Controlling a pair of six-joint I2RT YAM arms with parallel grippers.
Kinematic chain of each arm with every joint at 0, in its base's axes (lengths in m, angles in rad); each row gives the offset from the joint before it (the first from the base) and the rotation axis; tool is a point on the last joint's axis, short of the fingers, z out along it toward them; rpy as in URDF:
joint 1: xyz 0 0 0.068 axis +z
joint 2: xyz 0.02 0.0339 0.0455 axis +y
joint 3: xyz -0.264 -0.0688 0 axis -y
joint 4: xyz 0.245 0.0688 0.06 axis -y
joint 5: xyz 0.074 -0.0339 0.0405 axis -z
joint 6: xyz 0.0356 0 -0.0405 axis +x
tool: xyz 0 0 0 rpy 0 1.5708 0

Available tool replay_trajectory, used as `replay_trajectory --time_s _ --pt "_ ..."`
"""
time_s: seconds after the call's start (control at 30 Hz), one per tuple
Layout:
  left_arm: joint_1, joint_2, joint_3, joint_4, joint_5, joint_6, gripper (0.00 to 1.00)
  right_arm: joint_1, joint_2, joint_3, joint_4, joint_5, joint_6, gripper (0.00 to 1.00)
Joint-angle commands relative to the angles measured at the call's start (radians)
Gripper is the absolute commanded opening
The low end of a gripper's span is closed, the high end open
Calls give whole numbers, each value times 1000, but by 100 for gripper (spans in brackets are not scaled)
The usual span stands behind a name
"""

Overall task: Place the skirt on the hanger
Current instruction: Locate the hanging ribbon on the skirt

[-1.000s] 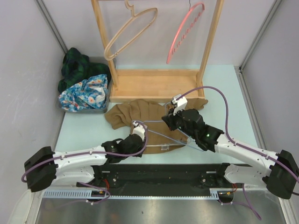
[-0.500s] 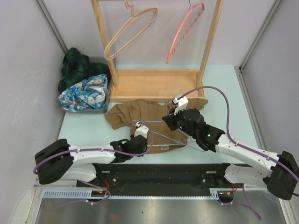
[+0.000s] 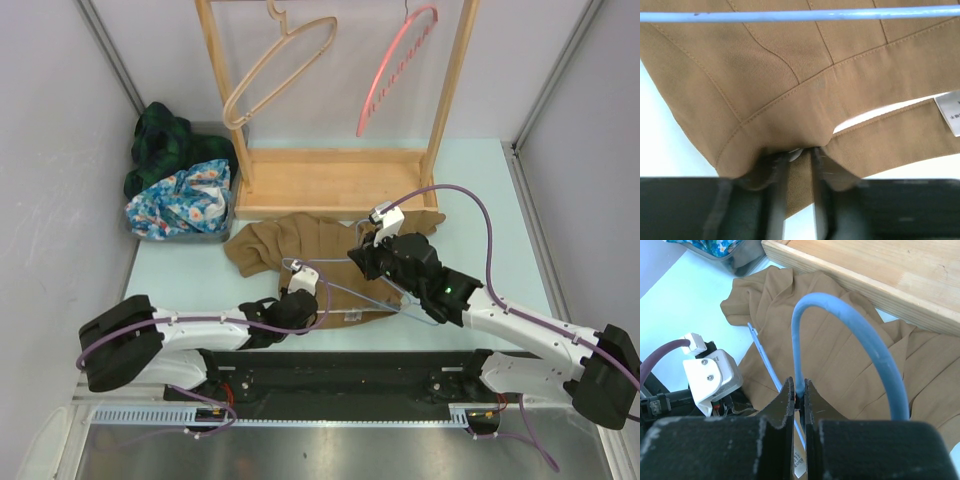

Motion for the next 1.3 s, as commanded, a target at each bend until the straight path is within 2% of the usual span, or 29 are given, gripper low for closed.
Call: replay_trajectory --time_s 0.0,0.1,0.23,0.43,0.53,0.57,0.67,0.83,0.93,1.03,1.17,1.2,1.27 --pt "-5 7 28 22 -45 -8 34 -2 -23 39 17 7 13 0" --pt "-5 -6 31 20 -57 -6 46 -3 -19 39 17 3 14 0" --pt "-4 13 36 26 -57 0 47 0 -18 37 20 2 19 0" --pt "-4 25 36 30 -62 -15 29 1 -13 39 17 -1 19 0" --pt "-2 24 43 25 -71 -14 23 3 -12 37 15 -3 22 0" --pt "-4 22 45 17 -74 -17 17 5 -10 37 15 -4 22 0" --pt "-4 8 52 -1 -84 -26 10 6 -10 39 17 -3 22 0" --pt "-4 -39 51 -26 -93 -32 0 6 -10 39 17 -1 22 0" --pt "-2 -55 55 -47 -82 -20 0 8 -9 37 17 2 22 0" --pt "-2 -114 52 -72 -12 12 0 8 -10 40 14 -3 14 0" --pt "-4 -320 16 -130 119 40 0 6 -15 45 5 -7 5 0" --pt "-4 -431 10 -171 119 37 0 5 -16 45 5 -7 5 0" --pt "33 -516 28 -235 128 18 0 5 -21 42 6 -4 4 0"
